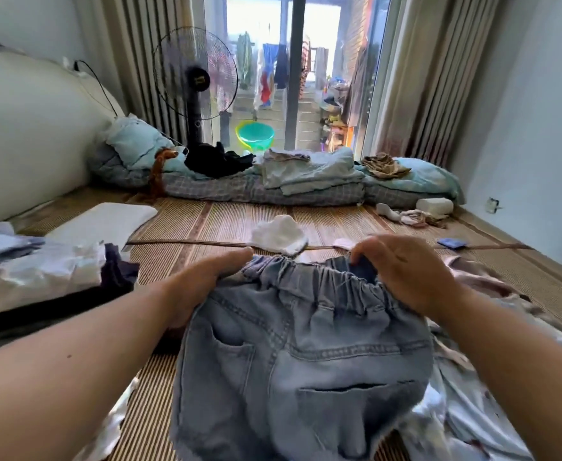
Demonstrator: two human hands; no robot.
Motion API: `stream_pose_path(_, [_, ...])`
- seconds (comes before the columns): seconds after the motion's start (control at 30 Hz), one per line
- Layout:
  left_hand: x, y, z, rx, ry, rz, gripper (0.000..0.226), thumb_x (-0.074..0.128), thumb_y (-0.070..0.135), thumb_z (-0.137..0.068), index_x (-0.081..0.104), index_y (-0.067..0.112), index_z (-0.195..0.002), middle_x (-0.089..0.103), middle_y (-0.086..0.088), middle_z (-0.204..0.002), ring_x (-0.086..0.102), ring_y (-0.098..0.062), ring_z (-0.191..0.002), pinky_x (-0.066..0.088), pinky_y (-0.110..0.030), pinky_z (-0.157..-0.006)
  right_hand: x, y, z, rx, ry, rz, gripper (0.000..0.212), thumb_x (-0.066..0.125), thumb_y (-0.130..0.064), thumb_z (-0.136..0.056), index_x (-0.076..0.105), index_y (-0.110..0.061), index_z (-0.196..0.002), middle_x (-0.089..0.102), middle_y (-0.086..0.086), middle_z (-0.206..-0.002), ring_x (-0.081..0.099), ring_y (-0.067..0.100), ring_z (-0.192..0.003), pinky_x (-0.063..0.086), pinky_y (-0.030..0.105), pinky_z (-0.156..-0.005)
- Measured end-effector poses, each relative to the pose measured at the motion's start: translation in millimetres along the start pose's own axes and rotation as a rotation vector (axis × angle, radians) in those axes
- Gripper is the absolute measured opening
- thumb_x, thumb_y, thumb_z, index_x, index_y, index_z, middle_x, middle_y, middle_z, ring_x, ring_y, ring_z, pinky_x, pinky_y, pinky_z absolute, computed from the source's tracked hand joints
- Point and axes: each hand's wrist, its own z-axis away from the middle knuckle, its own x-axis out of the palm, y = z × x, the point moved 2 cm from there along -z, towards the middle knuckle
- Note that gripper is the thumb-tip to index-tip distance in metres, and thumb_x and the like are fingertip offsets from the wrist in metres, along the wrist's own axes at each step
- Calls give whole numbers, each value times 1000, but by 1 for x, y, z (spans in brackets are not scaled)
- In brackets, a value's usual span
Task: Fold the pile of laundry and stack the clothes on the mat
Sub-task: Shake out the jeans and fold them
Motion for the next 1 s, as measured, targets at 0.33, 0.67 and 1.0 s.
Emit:
stream_pose_path(0.33, [-11, 121, -17, 188, 190, -342, 45, 75, 46, -62, 68, 27, -101, 75, 11, -85, 71, -5, -79, 53, -17, -65, -49, 3, -69, -204, -539, 408, 28, 75, -45, -76, 65, -19, -81, 48, -11, -81, 54, 13, -67, 44, 20, -60])
stream_pose_path(0.67, [58, 314, 41, 148, 269, -271, 6, 72, 19, -84, 72, 16, -89, 74, -7, -86, 71, -21, -80, 56, -26, -63, -234, -58, -149, 331, -33, 9, 19, 73, -12, -70, 61, -27, -66, 59, -10, -60, 56, -1, -61, 40, 10, -50])
stream_pose_path(1.0, [102, 419, 61, 210, 415, -105, 45, 61, 37, -63, 66, 1, -91, 69, -26, -96, 65, -45, -95, 50, -63, -86, -310, -136, -194, 628, 421, -140, 40, 82, -31, -73, 64, -24, -108, 58, -22, -81, 57, -7, -73, 46, 18, -62])
